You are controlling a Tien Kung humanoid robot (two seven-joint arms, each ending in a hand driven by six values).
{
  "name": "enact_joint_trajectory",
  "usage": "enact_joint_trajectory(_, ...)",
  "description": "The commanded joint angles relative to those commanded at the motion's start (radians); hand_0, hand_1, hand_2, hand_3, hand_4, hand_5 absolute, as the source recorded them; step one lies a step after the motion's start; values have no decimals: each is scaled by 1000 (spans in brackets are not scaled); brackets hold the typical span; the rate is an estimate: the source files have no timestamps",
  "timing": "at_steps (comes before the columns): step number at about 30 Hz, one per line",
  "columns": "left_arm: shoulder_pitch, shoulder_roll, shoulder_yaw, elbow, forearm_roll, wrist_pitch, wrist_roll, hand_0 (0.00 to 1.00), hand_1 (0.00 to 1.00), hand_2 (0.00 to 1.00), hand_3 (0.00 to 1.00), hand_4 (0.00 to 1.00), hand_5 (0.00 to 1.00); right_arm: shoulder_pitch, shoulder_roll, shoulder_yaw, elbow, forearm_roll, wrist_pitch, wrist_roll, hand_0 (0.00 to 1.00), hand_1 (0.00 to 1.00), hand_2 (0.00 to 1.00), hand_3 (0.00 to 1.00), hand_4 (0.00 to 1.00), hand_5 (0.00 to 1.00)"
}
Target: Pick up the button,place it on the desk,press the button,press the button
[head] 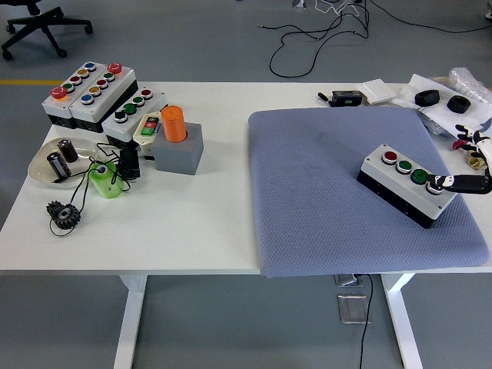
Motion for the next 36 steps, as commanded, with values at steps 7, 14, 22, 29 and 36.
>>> enact_joint_trajectory(7, -1, 1, 2, 0, 0, 0, 1, 600, 520, 484, 470, 283, 982, 37, 19, -45, 2, 13, 45, -42, 943, 899, 964, 998, 994, 216)
enact_joint_trajectory(14, -2, 3, 1, 1, -1, 0, 2, 600, 518, 477, 470, 284, 981, 83, 36, -115, -17, 3, 59, -80, 955, 904, 971, 998, 994, 230)
enact_joint_trajectory(22, 0, 4, 6, 1, -2, -1, 3, 600, 518, 476, 470, 283, 982, 162, 53, -196, -96, -117, 86, -121, 956, 905, 974, 998, 996, 246)
enact_joint_trajectory(29, 4, 4, 12, 1, -5, -3, 3, 599, 517, 475, 470, 284, 982, 226, 70, -251, -159, -203, 135, -193, 934, 874, 947, 998, 995, 251)
enact_joint_trajectory(36, 7, 5, 18, 0, -7, -3, 4, 598, 515, 473, 470, 285, 982, 293, 73, -301, -189, -281, 171, -246, 807, 691, 708, 929, 988, 239)
